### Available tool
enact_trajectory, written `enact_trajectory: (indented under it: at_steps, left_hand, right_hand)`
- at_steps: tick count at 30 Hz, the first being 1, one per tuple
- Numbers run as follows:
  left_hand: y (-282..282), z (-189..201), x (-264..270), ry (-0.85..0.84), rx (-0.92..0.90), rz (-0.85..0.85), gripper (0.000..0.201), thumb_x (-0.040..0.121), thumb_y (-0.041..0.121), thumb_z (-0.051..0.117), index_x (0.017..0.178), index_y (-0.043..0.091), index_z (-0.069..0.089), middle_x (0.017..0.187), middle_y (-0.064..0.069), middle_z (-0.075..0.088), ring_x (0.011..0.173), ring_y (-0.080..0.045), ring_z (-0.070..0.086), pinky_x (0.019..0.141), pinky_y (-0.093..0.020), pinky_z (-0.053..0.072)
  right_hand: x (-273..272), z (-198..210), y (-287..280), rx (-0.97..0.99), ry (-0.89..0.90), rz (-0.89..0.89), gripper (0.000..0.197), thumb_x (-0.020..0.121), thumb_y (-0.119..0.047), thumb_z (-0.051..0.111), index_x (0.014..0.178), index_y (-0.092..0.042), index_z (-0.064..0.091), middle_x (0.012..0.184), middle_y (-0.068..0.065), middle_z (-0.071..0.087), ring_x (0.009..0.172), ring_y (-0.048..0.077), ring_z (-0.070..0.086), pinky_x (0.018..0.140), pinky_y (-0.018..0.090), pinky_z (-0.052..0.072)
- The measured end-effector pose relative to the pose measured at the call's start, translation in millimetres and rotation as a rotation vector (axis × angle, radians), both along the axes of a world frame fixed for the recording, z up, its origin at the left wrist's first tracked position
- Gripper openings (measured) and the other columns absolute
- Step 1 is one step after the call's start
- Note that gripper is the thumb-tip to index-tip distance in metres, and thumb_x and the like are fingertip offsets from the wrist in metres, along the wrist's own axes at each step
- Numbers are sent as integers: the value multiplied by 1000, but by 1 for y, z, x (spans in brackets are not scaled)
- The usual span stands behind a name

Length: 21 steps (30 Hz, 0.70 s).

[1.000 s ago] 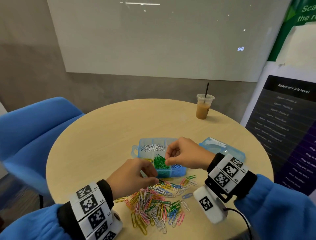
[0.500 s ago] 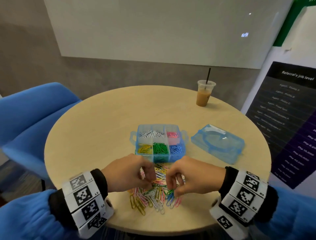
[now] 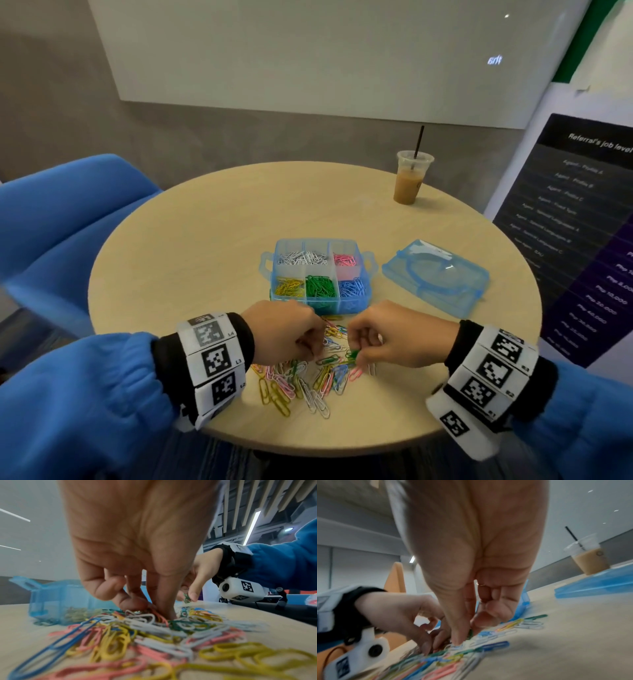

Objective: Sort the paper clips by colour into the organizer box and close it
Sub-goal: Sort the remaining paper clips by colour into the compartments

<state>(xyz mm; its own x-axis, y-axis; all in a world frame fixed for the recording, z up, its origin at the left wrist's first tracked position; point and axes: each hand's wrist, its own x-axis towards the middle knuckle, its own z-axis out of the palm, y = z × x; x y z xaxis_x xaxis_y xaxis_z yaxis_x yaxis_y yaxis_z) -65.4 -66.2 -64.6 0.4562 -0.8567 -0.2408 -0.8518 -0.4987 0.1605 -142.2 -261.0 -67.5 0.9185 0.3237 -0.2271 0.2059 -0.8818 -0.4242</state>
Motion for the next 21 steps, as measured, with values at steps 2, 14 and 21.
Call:
enact_trajectory:
  at_steps: [2,14,21]
  left_hand:
    - [0,-2,3,1,-1,2,10,92,27,60,101,27,63,103,14,60,85,-4,44,70,-24,39]
    - [8,3,19,379,-368,117,9,86,19,73,91,23,69,84,10,68,72,-2,58,73,-25,51]
    - [15,1,28,697,-552,319,14,84,8,74,97,8,70,77,1,70,63,-8,62,54,-17,46]
  right_hand:
    - [0,2,-8,34,-4,-39,8,84,-18,73,87,-16,66,69,-14,57,61,-1,51,62,12,41]
    - [1,3,-22,212,67,-185,2,90,-18,68,91,-16,68,78,-1,68,67,3,59,62,16,47]
    - [18,19,-9,672,49,-407,8,96,-3,53,89,-4,55,78,11,67,66,19,66,59,22,53]
